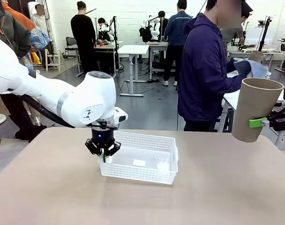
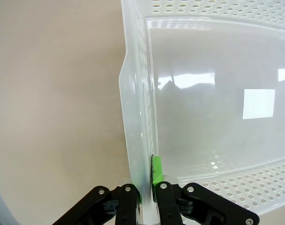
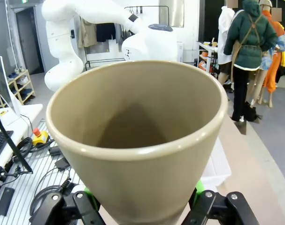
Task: Clean and organize the cups into the basket.
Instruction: Pick up the Organizing basket and move it to the center of the table, then pick up the Reusable plastic cup from the right side of the table and place it inside the Organizing basket.
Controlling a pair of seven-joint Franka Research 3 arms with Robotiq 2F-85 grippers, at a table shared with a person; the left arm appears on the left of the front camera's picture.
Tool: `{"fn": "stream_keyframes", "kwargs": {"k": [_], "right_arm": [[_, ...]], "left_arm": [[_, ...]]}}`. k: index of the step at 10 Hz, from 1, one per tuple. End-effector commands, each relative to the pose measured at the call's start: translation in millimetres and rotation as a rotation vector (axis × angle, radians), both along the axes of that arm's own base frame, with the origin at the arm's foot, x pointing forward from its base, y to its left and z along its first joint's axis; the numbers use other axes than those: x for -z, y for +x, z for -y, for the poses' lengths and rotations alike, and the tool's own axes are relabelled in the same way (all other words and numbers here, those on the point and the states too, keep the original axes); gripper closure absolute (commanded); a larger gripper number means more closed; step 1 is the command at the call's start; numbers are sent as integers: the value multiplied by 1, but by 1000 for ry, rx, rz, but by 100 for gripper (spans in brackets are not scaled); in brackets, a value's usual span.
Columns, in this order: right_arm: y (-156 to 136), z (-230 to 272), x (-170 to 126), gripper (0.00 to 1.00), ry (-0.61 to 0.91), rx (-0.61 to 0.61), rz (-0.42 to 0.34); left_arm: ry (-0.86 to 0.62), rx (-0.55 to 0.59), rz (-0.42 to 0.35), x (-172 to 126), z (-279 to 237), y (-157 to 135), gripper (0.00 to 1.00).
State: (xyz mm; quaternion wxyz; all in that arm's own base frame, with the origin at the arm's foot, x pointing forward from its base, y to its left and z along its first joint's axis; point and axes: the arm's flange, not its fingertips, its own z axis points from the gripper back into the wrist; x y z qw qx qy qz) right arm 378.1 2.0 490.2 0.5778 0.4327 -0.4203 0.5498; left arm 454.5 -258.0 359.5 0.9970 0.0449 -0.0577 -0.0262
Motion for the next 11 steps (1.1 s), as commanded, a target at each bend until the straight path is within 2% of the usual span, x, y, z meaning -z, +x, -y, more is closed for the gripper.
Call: {"fn": "stream_keyframes", "kwargs": {"k": [1, 2, 3, 8, 9, 10, 11], "right_arm": [[3, -1, -3, 89, 2, -15, 13], [3, -1, -3, 89, 2, -15, 13], [3, -1, -3, 89, 2, -15, 13], [3, -1, -3, 89, 2, -15, 13], [0, 0, 0, 18, 0, 0, 0], [8, -32, -17, 18, -115, 34, 0], [16, -67, -38, 18, -196, 42, -49]], "left_arm": [[1, -27, 41, 1, 4, 0, 100], [-48, -16, 47, -8, -19, -4, 100], [-5, -1, 5, 0, 4, -1, 100], [-5, -1, 5, 0, 4, -1, 100], [-5, -1, 5, 0, 4, -1, 100], [-5, -1, 5, 0, 4, -1, 100], [-5, -1, 5, 0, 4, -1, 100]]}}
